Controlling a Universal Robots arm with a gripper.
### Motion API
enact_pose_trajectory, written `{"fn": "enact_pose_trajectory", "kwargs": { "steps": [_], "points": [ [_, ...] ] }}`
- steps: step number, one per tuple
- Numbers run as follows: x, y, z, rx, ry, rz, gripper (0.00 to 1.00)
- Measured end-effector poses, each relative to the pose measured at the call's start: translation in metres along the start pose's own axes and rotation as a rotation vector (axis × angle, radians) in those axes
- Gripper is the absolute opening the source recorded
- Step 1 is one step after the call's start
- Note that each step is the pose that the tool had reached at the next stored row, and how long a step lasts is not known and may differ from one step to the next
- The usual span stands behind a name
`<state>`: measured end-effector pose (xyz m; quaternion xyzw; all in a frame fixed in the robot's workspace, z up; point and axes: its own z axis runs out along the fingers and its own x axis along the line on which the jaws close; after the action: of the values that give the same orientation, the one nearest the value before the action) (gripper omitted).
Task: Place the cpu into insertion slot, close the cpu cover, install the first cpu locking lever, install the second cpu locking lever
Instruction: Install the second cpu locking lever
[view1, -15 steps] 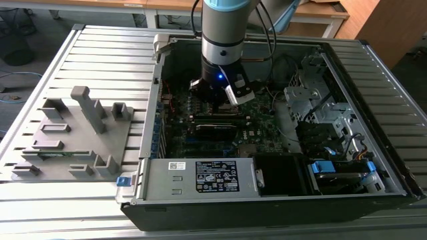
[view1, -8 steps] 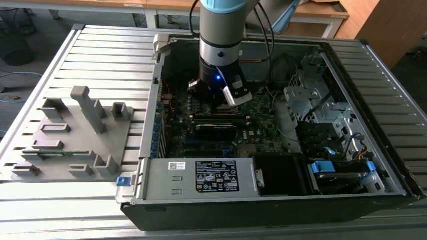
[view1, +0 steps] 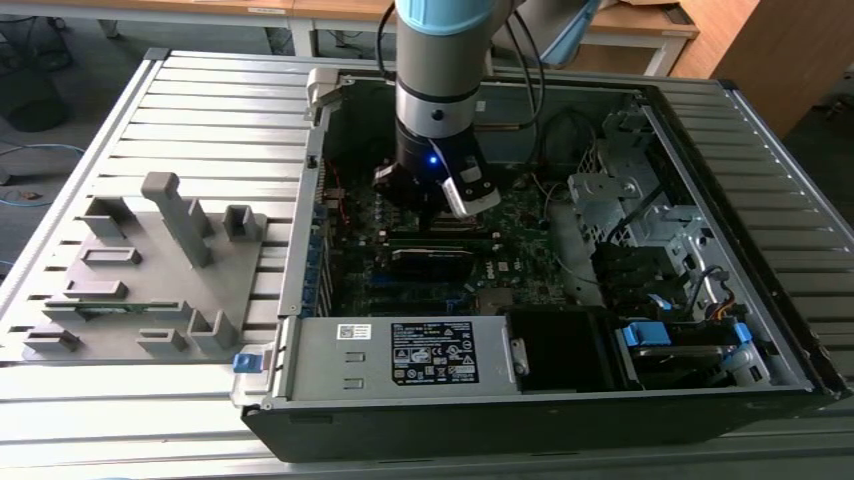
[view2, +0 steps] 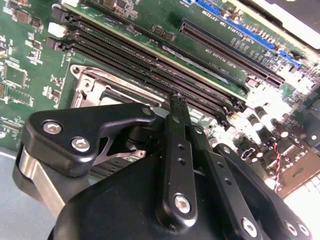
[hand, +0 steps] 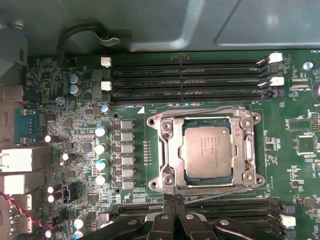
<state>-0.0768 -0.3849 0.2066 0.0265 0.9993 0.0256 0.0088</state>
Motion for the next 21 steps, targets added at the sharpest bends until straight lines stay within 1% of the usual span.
{"fn": "enact_pose_trajectory", "kwargs": {
  "steps": [4, 12, 16, 18, 21],
  "points": [
    [0.0003, -0.0001, 0.0006, 0.0002, 0.0001, 0.000, 0.11],
    [0.0043, -0.0003, 0.0015, -0.0001, -0.0003, 0.000, 0.11],
    [0.0070, -0.0005, 0.0029, -0.0004, -0.0003, 0.000, 0.11],
    [0.0080, -0.0006, 0.0040, -0.0031, -0.0003, 0.000, 0.11],
    [0.0090, -0.0007, 0.0053, -0.0090, 0.0001, 0.000, 0.11]
  ]
}}
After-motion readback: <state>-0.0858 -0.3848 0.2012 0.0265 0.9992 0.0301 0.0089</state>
